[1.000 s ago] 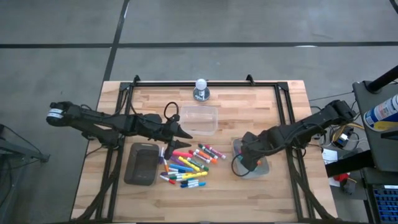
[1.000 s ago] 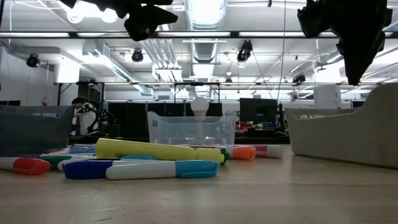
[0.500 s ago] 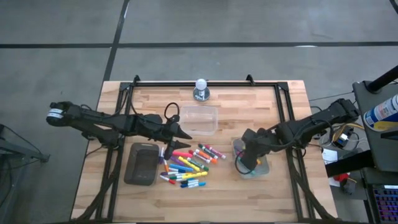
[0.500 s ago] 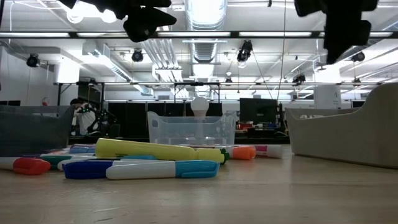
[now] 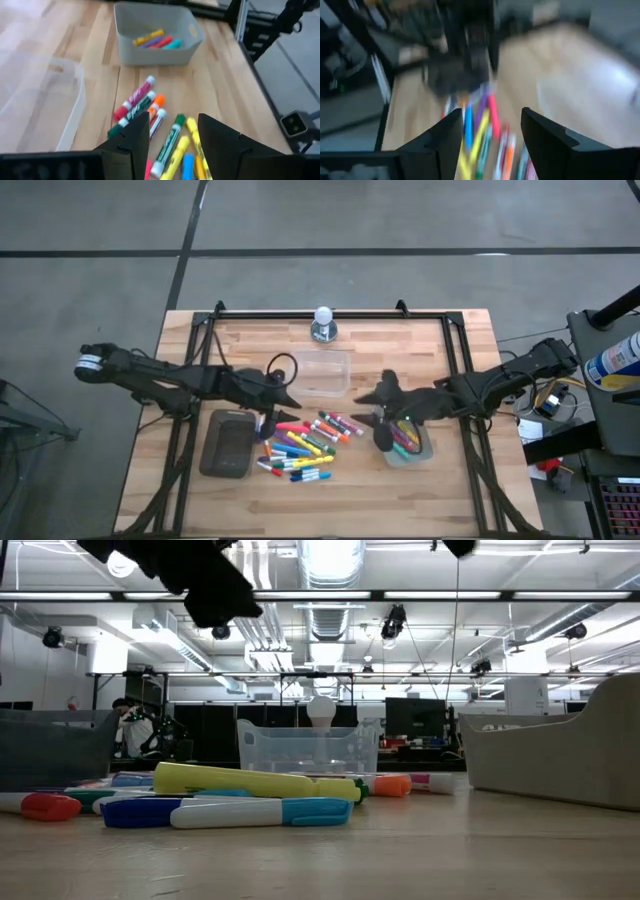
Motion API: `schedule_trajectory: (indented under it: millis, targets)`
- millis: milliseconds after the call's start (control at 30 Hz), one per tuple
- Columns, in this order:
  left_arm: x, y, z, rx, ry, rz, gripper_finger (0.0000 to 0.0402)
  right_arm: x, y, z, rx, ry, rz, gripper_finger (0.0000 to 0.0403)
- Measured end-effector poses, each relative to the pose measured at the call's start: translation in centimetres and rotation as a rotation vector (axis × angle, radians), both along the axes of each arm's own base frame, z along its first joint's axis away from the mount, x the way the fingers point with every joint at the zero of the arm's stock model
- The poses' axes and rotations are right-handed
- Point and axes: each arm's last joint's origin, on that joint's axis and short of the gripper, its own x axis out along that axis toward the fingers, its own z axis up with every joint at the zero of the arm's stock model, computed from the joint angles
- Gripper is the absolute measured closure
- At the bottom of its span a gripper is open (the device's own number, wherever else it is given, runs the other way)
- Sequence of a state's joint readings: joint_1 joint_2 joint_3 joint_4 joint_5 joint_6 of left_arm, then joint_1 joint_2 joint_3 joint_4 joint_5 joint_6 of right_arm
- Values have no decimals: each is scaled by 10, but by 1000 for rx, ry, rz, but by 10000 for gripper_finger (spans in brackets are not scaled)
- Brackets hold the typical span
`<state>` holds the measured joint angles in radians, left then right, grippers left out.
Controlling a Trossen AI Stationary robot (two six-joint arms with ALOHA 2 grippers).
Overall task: Pick & Place Markers
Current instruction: Put the pink highlighter into the gray bin
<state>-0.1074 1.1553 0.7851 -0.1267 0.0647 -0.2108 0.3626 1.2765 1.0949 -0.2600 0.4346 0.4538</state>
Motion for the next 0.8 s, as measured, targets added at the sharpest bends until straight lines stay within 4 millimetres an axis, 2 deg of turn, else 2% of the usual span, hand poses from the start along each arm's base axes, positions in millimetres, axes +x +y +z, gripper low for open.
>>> schedule_trajectory:
  millis: [100, 200, 400, 633, 800]
  targets:
    - [-2, 0, -7, 3, 35, 1, 242, 6, 1, 10, -82, -153, 9, 211]
    - [-4, 0, -14, -3, 62, 6, 242, 8, 2, 11, -143, -233, 28, 211]
    - [-8, 1, -27, 6, 102, 13, 242, 8, 2, -3, -198, -335, 36, 211]
    - [-7, 1, -26, 5, 79, 28, 242, 4, 0, -22, -203, -398, 31, 211]
    - [-5, 1, -24, 1, 49, 28, 242, 4, 0, -22, -211, -429, 30, 211]
